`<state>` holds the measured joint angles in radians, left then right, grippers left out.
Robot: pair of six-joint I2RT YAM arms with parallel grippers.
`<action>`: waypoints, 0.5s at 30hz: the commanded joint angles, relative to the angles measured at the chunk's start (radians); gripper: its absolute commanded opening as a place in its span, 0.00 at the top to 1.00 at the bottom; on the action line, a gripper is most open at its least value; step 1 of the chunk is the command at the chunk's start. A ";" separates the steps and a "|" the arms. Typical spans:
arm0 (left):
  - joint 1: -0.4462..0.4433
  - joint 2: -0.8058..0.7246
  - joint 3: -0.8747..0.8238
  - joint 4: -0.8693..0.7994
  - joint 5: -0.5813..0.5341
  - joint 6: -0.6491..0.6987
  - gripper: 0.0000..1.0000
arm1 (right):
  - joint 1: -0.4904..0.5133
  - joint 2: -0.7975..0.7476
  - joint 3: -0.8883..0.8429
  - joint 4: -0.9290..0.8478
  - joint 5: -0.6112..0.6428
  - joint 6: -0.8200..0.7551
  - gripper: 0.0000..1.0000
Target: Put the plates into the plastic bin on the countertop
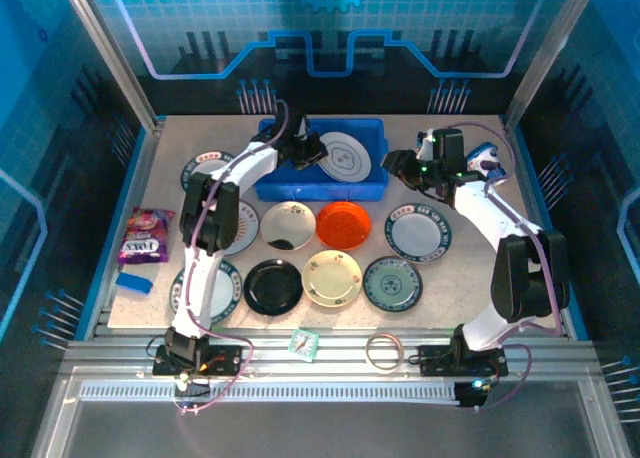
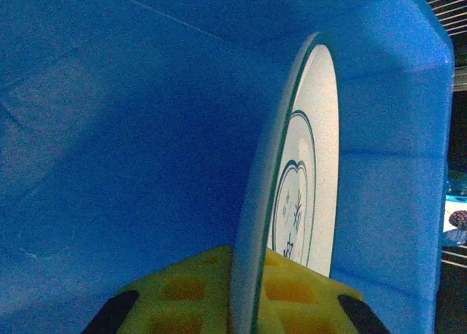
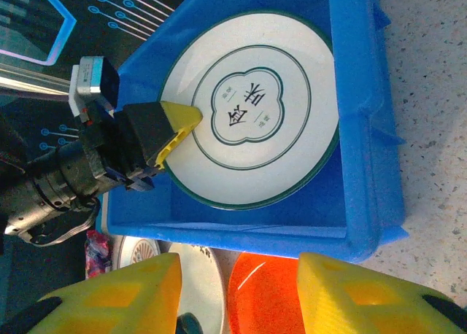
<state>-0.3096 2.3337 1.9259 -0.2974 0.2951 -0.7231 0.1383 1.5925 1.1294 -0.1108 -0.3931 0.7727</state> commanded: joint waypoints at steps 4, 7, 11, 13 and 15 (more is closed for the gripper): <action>0.002 0.040 0.058 0.014 0.039 -0.021 1.00 | 0.013 0.000 -0.023 0.017 0.006 -0.016 0.54; 0.000 0.054 0.071 0.005 0.039 -0.022 0.93 | 0.016 0.004 -0.028 0.017 0.008 -0.018 0.54; -0.003 0.079 0.103 -0.020 0.039 -0.019 0.71 | 0.020 0.007 -0.036 0.019 0.011 -0.021 0.54; -0.008 0.086 0.117 -0.039 0.029 -0.011 0.58 | 0.022 0.007 -0.037 0.014 0.016 -0.025 0.54; -0.011 0.088 0.126 -0.052 0.023 -0.003 0.52 | 0.024 0.006 -0.037 0.007 0.023 -0.031 0.54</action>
<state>-0.3115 2.4104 2.0068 -0.3141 0.3046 -0.7311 0.1459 1.5932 1.1049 -0.0971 -0.3908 0.7639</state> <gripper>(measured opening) 0.461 0.460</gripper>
